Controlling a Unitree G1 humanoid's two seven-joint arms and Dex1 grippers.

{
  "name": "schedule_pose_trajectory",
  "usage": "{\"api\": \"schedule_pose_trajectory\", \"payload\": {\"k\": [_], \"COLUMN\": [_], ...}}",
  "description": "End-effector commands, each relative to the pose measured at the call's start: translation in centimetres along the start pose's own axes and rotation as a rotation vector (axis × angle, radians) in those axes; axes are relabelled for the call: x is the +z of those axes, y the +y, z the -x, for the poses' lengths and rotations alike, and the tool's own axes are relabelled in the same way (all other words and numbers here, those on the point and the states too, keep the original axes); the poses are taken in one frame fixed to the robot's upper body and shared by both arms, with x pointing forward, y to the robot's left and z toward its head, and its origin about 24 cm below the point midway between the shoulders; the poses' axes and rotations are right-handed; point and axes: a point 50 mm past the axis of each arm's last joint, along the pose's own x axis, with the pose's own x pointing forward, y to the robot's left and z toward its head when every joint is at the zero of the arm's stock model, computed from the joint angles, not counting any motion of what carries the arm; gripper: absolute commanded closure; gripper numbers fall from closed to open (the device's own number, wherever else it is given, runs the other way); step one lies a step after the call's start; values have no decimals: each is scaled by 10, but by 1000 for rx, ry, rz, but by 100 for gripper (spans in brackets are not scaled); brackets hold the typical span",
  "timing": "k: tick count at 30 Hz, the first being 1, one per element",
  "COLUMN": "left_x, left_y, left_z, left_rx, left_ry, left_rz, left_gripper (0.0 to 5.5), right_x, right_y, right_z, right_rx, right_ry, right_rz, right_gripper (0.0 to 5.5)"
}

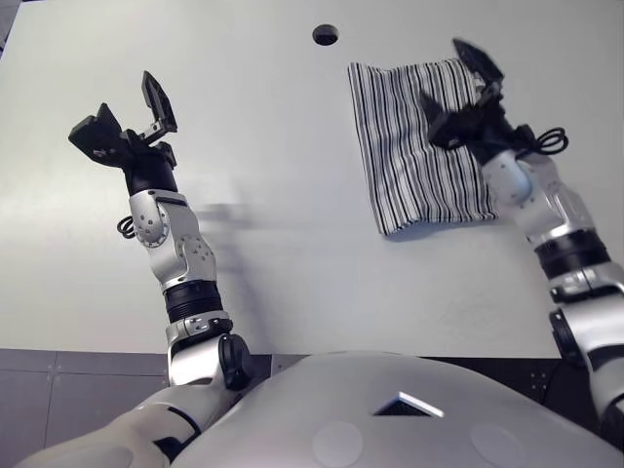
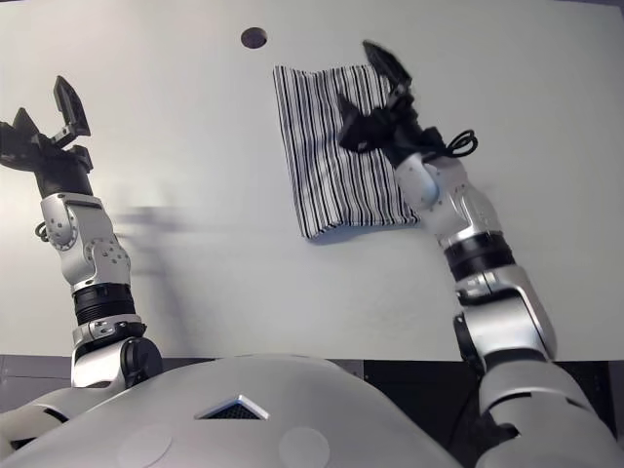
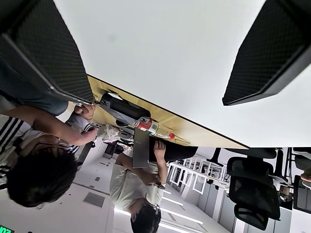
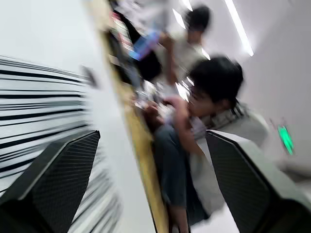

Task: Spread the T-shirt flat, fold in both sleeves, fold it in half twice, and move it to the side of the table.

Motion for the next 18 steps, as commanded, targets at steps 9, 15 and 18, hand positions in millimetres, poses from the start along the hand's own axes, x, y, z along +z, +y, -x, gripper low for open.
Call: {"api": "schedule_pose_trajectory", "payload": {"k": [9, 15, 18], "left_x": [3, 3, 5], "left_y": [-12, -14, -11], "left_z": [-2, -3, 0], "left_rx": [-60, -96, -122], "left_ry": [-2, 6, 12], "left_rz": [-10, -43, -86], "left_gripper": [61, 61, 61], "right_x": [44, 116, 111], "right_y": [71, 69, 59], "right_z": [-3, -16, -25], "right_rx": [395, 329, 249], "right_ry": [-194, -391, -331], "right_rz": [77, 59, 61], "right_gripper": [149, 149, 149]}}
